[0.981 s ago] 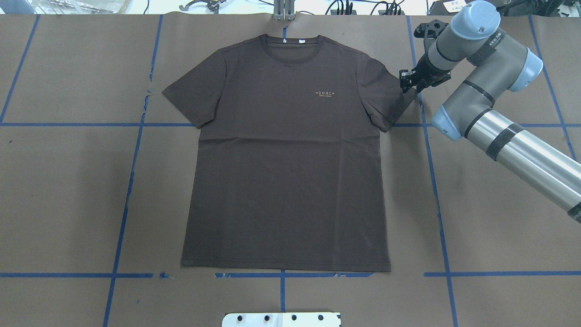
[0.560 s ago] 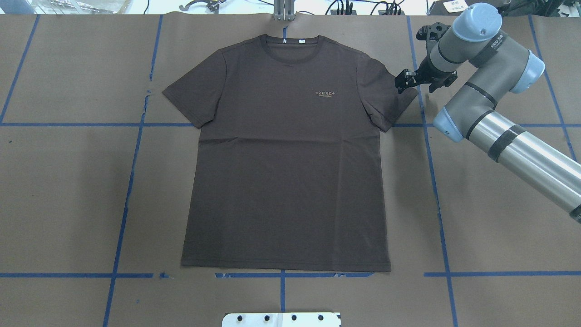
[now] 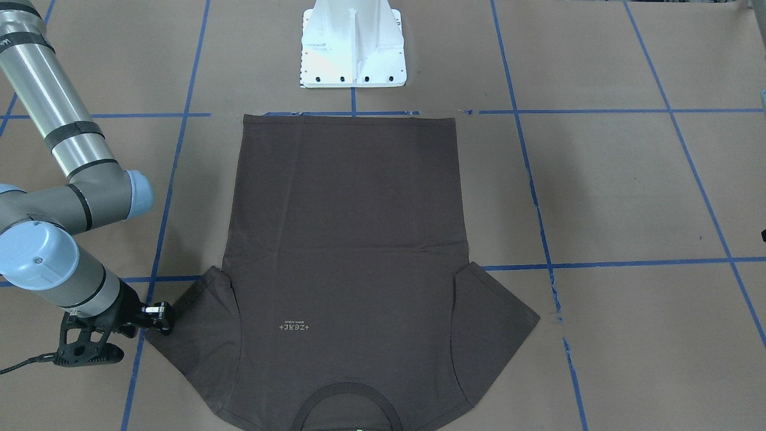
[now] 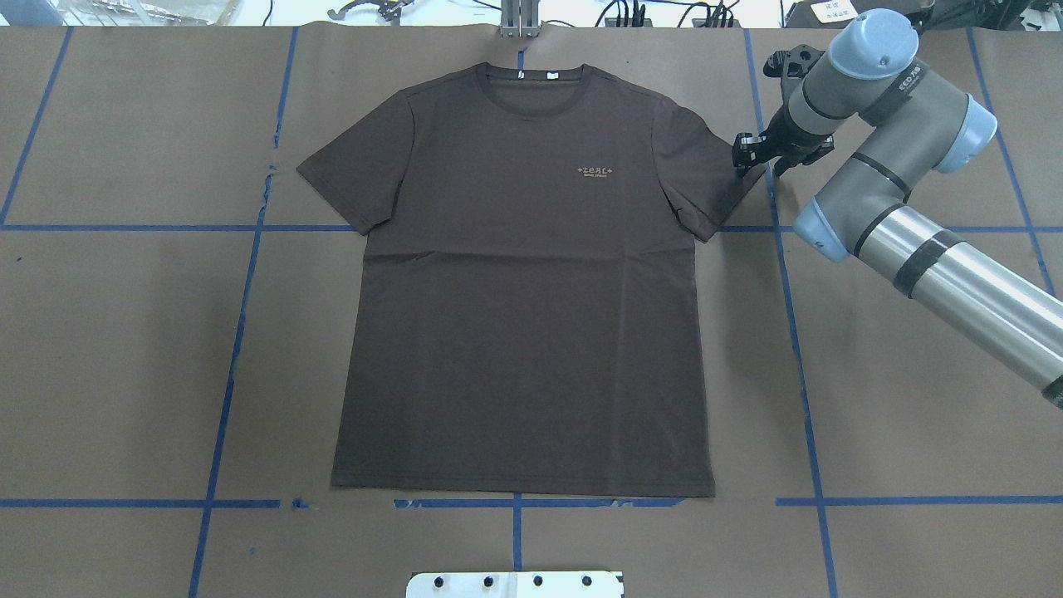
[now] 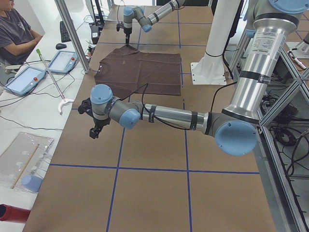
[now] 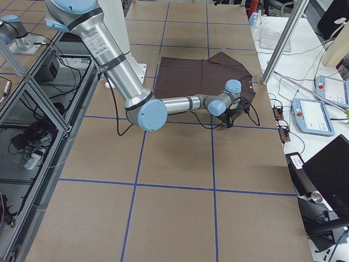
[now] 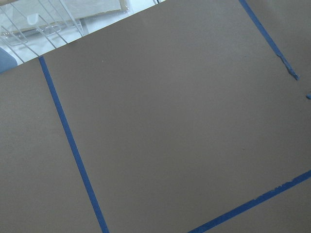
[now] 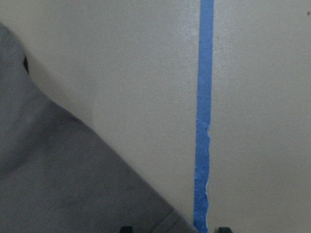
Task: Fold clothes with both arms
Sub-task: 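Grasp the sleeve edge with the right gripper, then fold the sleeve inward over the shirt body with the right gripper, then release the sleeve and lift the right gripper while the left arm moves in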
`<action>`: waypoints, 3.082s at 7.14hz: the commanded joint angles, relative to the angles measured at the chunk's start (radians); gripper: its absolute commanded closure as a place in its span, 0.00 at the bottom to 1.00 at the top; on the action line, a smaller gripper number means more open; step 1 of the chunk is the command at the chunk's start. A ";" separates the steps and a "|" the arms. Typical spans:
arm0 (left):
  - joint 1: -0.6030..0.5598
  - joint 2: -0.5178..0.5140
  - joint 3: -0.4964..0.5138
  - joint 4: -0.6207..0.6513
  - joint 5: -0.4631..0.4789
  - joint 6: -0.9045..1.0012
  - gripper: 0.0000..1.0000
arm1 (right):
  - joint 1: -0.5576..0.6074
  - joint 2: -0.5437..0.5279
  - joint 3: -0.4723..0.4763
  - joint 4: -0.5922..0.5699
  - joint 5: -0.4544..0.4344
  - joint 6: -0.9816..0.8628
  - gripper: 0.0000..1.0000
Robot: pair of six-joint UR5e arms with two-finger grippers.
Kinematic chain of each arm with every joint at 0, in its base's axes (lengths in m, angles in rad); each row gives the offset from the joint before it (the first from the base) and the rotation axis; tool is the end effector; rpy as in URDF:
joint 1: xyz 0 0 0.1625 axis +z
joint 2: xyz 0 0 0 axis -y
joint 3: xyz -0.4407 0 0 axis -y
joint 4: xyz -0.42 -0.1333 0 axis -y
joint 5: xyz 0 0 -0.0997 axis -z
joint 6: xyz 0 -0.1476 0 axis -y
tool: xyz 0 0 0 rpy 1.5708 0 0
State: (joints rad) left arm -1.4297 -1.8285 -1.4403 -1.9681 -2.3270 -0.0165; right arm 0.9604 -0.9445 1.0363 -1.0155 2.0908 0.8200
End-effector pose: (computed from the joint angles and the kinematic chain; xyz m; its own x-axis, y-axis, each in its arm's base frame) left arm 0.0624 -0.6668 0.5784 0.6738 0.4283 -0.6021 -0.1106 0.8642 0.4909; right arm -0.4285 -0.7172 0.5231 0.7024 -0.0288 0.7112 -0.0824 0.9892 0.1214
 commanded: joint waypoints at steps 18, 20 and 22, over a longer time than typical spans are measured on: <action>0.110 -0.136 0.041 -0.006 0.003 -0.255 0.00 | -0.129 0.227 0.060 -0.135 -0.067 0.183 0.00; 0.268 -0.170 0.063 -0.255 0.053 -0.705 0.00 | -0.030 0.138 0.196 -0.263 0.122 0.174 0.00; 0.413 -0.213 0.075 -0.336 0.240 -0.981 0.00 | -0.011 0.080 0.371 -0.467 0.135 0.130 0.00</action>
State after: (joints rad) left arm -1.1111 -2.0100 -1.3726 -2.2533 -2.1962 -0.8172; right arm 0.9335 -0.8269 1.3084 -1.3720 2.2055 0.9789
